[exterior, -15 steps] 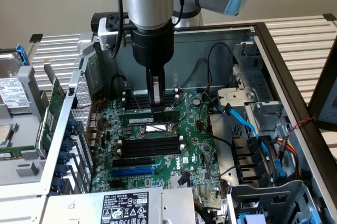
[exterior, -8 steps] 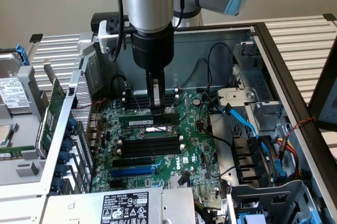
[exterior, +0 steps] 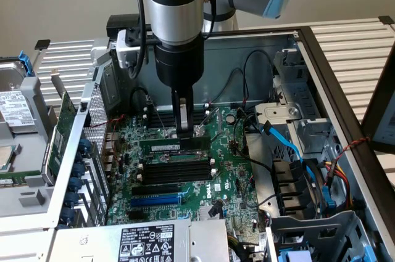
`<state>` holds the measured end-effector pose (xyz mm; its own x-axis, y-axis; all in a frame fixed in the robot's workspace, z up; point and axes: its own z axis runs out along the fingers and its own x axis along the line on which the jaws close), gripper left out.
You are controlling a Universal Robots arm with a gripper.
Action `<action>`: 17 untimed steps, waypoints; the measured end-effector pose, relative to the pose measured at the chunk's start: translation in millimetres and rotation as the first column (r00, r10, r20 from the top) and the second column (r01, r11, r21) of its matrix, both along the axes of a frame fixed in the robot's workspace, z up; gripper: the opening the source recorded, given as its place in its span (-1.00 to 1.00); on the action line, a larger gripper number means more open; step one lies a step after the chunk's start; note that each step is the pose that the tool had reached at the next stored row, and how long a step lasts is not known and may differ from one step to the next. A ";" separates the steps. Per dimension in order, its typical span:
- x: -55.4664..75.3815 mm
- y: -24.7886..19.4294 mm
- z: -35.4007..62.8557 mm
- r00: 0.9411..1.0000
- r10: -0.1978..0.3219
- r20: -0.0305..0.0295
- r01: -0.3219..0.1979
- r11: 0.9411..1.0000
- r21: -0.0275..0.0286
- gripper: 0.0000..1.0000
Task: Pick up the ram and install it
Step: 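Insert the ram into the slot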
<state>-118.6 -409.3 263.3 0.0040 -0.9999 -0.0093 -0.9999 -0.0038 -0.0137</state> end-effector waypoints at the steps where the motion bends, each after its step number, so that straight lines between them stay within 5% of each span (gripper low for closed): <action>1: 0.0 0.0 -1.4 1.000 0.000 0.000 0.000 1.000 0.000 -0.73; 17: -0.1 -0.9 -12.4 1.000 0.008 0.000 -0.008 1.000 0.000 -0.73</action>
<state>-118.7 -410.1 250.9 0.0122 -0.9999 -0.0089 -0.9998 -0.0121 -0.0135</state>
